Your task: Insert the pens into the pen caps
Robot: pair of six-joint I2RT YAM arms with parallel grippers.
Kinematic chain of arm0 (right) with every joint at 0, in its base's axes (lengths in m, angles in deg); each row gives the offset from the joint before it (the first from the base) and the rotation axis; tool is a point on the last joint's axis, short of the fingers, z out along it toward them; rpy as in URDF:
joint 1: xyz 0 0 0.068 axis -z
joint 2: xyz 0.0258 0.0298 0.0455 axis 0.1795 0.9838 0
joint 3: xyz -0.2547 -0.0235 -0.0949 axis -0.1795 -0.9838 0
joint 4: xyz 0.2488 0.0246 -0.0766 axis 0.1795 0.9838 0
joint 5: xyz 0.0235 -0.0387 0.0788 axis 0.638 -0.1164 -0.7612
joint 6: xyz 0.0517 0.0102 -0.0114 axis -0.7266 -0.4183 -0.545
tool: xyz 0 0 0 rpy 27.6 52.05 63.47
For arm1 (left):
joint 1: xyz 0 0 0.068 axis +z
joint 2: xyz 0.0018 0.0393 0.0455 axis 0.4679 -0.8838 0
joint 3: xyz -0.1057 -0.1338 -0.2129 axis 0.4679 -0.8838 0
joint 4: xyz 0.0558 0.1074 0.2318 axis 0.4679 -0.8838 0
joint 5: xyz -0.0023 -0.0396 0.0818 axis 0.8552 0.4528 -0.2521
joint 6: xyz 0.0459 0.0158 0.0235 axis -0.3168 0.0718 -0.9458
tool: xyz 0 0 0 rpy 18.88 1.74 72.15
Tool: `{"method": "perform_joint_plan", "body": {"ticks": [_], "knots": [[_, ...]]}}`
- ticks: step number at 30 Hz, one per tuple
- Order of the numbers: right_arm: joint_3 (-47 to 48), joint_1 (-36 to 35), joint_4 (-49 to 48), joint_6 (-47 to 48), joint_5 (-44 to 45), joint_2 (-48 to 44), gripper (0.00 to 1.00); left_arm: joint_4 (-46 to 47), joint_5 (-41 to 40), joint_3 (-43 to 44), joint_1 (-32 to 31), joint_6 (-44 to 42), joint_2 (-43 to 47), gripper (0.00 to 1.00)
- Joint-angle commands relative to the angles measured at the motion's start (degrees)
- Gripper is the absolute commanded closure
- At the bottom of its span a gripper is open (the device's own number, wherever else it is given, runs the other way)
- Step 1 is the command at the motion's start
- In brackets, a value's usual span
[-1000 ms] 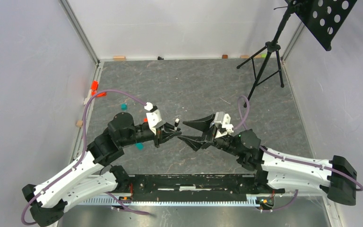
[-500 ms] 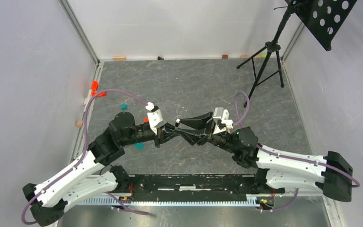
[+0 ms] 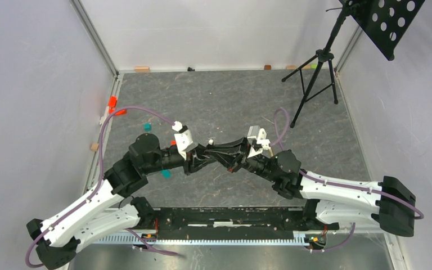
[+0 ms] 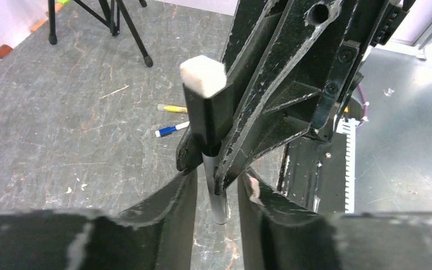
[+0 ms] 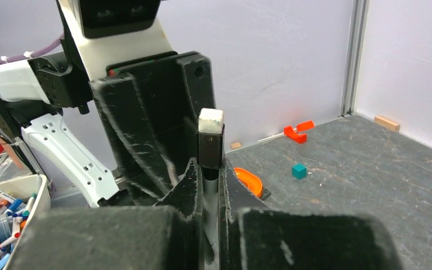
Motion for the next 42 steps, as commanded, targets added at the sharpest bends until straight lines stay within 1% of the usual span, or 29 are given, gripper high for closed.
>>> {"method": "perform_joint_plan", "body": {"ticks": [1,2,4,6,7,8,10,14,16,20,22,25,27,30,32,35,36,38,40,42], "knots": [[0.5,-0.2,1.9,-0.1,4.0,-1.3,1.0,3.4,-1.1,1.8,-0.1,-1.3,1.3,0.46],[0.7,-0.2,3.0,0.5,5.5,-1.7,1.0,3.5,-1.6,1.7,-0.1,-1.3,1.5,0.36],[1.6,-0.2,7.8,1.7,10.2,-2.6,1.0,3.6,-2.9,1.6,-0.1,-1.3,1.7,0.23],[4.0,-0.1,14.6,3.1,17.7,-3.0,1.0,3.6,-3.8,1.4,-0.1,-1.4,1.9,0.1],[5.2,-0.1,17.7,3.6,21.1,-2.9,1.0,3.5,-4.3,1.5,-0.1,-1.6,2.0,0.02],[6.7,0.2,21.4,4.0,24.4,-2.5,1.0,3.3,-4.7,1.6,-0.1,-1.6,2.0,0.0],[10.1,2.0,29.1,4.0,27.5,-1.1,1.0,3.0,-5.8,1.7,0.0,-1.7,2.2,0.0],[13.8,8.3,40.5,1.2,26.1,2.6,1.0,2.8,-10.6,1.6,-0.1,-2.0,3.2,0.0],[15.3,11.7,45.6,-1.3,23.9,5.3,1.0,3.0,-16.6,1.4,-0.1,-2.0,3.8,0.0],[18.3,15.7,52.4,-8.2,21.0,12.0,1.0,4.0,-34.5,0.6,-0.1,-1.0,5.2,0.0],[19.6,16.5,53.9,-11.8,20.6,15.4,1.0,4.5,-43.5,0.4,-0.1,-0.6,5.5,0.0],[22.6,17.5,55.5,-16.1,19.1,21.4,1.0,4.5,-51.1,0.3,-0.1,-0.8,5.5,0.0],[25.7,18.2,57.9,-18.1,18.2,26.3,1.0,4.5,-53.7,0.3,-0.1,-0.8,5.4,0.0],[30.2,19.1,61.0,-20.3,16.0,33.3,1.0,4.3,-53.4,0.1,-0.1,-1.4,5.6,0.0],[30.5,19.5,59.8,-21.0,13.8,36.6,1.0,4.3,-52.6,0.1,-0.1,-1.5,5.6,0.0],[29.3,19.9,57.1,-21.3,11.8,39.2,1.0,3.9,-52.2,0.2,0.0,-1.8,5.6,0.0],[28.1,20.1,55.1,-20.9,10.0,39.5,0.94,3.9,-52.3,0.2,-0.1,-1.8,5.6,0.0],[25.4,20.6,50.8,-21.1,6.9,39.4,0.77,3.9,-52.5,0.2,-0.1,-2.0,6.0,0.0],[23.8,21.3,47.6,-21.9,5.1,39.6,0.69,3.9,-52.4,0.1,-0.1,-2.1,6.1,0.0],[23.7,21.6,47.6,-22.0,5.1,40.1,0.64,3.8,-52.3,0.2,-0.1,-2.1,6.1,0.0]]}}
